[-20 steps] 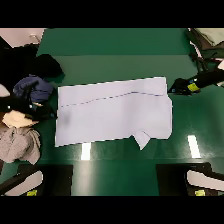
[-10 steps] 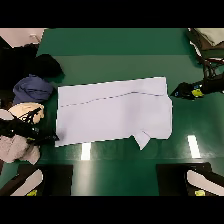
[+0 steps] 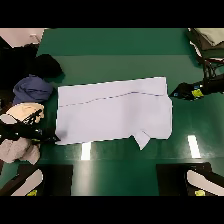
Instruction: Fold the shirts.
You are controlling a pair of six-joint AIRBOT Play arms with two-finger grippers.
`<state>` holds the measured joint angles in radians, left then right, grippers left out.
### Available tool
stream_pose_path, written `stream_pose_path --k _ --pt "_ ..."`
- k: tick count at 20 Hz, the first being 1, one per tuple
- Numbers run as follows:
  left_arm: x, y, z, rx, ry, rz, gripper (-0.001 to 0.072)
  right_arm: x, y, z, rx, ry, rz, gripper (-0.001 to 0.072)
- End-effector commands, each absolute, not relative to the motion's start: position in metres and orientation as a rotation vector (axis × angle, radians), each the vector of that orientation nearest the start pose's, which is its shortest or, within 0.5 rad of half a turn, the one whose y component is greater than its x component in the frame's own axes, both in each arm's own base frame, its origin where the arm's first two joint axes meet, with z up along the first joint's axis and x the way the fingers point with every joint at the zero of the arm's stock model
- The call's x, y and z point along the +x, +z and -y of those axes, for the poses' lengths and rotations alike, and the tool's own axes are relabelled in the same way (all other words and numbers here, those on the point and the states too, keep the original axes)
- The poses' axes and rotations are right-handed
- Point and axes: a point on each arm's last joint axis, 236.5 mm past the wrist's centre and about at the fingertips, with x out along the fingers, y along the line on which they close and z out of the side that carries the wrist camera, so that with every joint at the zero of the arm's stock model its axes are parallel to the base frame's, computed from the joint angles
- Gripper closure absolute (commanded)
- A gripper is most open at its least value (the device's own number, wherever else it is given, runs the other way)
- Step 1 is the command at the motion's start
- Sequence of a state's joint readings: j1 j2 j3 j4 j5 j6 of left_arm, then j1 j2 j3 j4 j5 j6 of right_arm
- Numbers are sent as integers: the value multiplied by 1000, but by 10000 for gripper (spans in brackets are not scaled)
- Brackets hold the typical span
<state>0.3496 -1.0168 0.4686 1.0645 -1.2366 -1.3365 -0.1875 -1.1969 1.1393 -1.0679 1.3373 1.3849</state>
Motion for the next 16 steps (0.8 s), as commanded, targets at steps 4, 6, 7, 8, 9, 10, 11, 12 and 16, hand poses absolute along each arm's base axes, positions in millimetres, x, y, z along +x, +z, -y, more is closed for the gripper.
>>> stream_pose_path --k 4,6,7,8,9,10,11,12,16 --pt "231 -64 56 -709 -217 -1457 685 302 28 -42 419 285 -1440 335" --pt "237 -54 55 -688 -240 -1441 685 269 5 -39 496 236 -1505 335" --pt "240 -52 54 -683 -241 -1433 685 250 -7 -38 528 214 -1529 334" --pt "242 -51 53 -678 -242 -1426 685 235 -20 -38 557 192 -1542 334" --pt "243 -50 53 -676 -245 -1421 685 221 -32 -38 580 172 -1552 320" --pt "244 -50 53 -676 -244 -1419 685 210 -43 -39 594 159 -1556 317" --pt "243 -50 53 -676 -245 -1420 685 200 -53 -40 616 141 -1560 223" --pt "243 -50 53 -676 -247 -1422 685 193 -60 -42 638 133 -1570 181" --pt "242 -50 54 -675 -251 -1425 685 183 -82 -60 709 143 -1607 183"
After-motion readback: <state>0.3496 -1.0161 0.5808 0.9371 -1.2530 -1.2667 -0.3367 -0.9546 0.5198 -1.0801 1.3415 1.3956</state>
